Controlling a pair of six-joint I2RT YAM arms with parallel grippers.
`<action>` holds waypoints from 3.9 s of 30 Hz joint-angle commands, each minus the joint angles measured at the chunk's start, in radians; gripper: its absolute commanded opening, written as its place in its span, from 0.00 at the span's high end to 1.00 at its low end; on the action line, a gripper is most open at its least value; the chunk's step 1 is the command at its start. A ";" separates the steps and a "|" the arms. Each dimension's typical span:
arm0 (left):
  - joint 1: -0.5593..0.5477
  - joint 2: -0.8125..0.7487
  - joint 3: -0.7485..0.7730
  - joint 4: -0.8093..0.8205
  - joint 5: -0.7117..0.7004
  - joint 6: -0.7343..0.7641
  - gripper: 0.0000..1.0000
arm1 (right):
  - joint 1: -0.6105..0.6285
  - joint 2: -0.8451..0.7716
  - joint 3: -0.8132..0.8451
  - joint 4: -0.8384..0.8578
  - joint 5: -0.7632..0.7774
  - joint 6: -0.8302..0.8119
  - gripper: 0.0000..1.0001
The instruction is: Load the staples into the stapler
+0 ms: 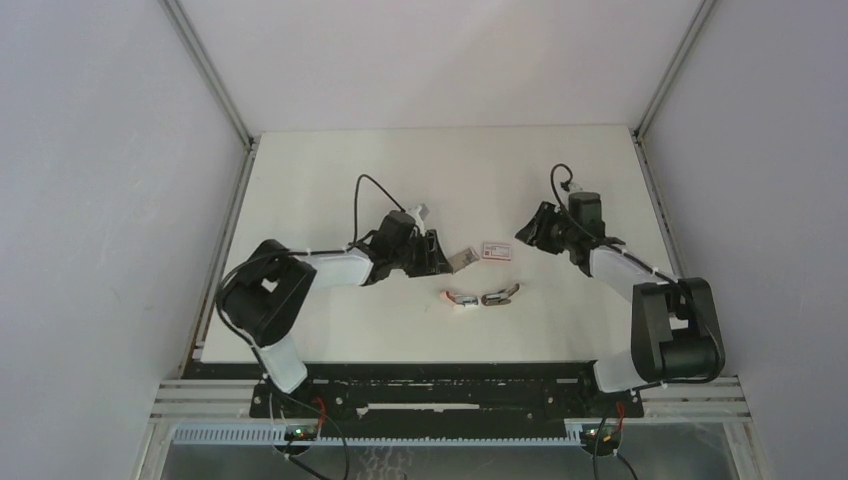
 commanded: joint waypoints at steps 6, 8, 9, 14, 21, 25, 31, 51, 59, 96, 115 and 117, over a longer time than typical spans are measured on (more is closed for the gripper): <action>0.094 -0.376 -0.144 -0.083 -0.149 0.094 0.28 | 0.349 0.022 0.242 -0.277 0.266 -0.264 0.63; 0.123 -0.462 -0.151 -0.132 -0.157 0.113 0.23 | 0.403 0.083 0.302 -0.310 0.285 -0.296 0.66; 0.138 -0.507 -0.150 -0.159 -0.151 0.121 0.21 | 0.426 0.115 0.331 -0.327 0.301 -0.310 0.67; 0.239 -0.700 -0.100 -0.351 -0.117 0.181 0.14 | 0.485 0.265 0.469 -0.401 0.360 -0.338 0.73; 0.346 -0.877 -0.061 -0.516 -0.109 0.243 0.09 | 0.513 0.359 0.531 -0.422 0.368 -0.342 0.79; 0.376 -0.908 -0.058 -0.546 -0.112 0.263 0.09 | 0.522 0.385 0.532 -0.427 0.392 -0.338 0.81; 0.389 -0.896 -0.065 -0.529 -0.099 0.260 0.09 | 0.525 0.409 0.565 -0.425 0.400 -0.333 0.85; 0.407 -0.890 -0.079 -0.506 -0.066 0.248 0.09 | 0.536 0.448 0.583 -0.439 0.409 -0.333 0.92; 0.413 -0.890 -0.088 -0.497 -0.062 0.241 0.08 | 0.541 0.450 0.584 -0.444 0.426 -0.331 1.00; 0.258 -0.834 -0.214 -0.205 -0.052 0.179 0.10 | 0.484 0.311 0.452 -0.316 0.334 -0.280 0.78; 0.258 -0.840 -0.228 -0.229 -0.081 0.180 0.09 | 0.529 0.401 0.532 -0.373 0.417 -0.346 0.70; 0.258 -0.842 -0.230 -0.231 -0.084 0.180 0.09 | 0.532 0.411 0.532 -0.377 0.421 -0.351 0.71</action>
